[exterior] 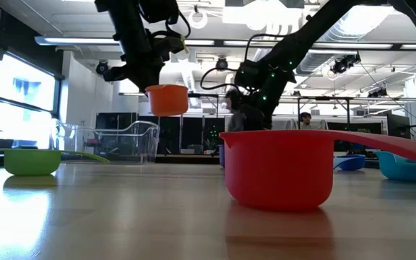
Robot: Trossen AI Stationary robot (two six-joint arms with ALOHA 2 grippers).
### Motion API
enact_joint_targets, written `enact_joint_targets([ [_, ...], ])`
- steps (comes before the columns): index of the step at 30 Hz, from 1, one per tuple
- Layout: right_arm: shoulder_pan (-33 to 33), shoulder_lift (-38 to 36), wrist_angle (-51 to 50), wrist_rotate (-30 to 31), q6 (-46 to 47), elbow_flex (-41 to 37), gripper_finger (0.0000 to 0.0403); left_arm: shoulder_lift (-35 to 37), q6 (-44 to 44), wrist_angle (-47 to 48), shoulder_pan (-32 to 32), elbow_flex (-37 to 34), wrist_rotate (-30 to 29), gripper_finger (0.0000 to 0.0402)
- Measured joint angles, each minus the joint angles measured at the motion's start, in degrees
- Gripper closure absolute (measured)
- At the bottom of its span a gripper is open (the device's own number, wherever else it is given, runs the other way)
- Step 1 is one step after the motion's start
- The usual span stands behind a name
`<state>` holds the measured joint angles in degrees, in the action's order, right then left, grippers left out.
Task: Nest measuring cups in basket
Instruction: Stack the orange measuring cup on top of the violet measuring cup
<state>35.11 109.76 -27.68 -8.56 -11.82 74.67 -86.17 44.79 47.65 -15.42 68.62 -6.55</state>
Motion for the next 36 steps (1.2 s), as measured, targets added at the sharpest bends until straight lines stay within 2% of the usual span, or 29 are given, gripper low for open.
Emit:
enact_joint_targets([
  [5,0.0,0.21,-0.34,-0.05,1.48,0.0,0.0291,0.0,0.0,-0.63,0.0,0.0,-0.02,0.0396],
  [15,0.0,0.18,-0.36,0.98,4.05,0.0,0.0395,-0.02,-0.34,-1.3,0.0,0.0,-0.24,0.0396],
  [27,-0.56,-2.0,-3.57,1.51,13.46,-0.04,0.04,0.24,-1.46,-0.91,0.18,0.0,0.26,0.0396],
  [32,-3.94,-3.76,-4.91,1.51,14.99,-0.07,0.0401,2.46,-1.52,-0.26,0.22,-0.01,0.24,0.0396],
  [36,-7.61,-4.65,-4.37,1.74,19.59,-0.06,0.0402,5.58,-2.09,1.61,0.22,-0.02,-0.59,0.0396],
])
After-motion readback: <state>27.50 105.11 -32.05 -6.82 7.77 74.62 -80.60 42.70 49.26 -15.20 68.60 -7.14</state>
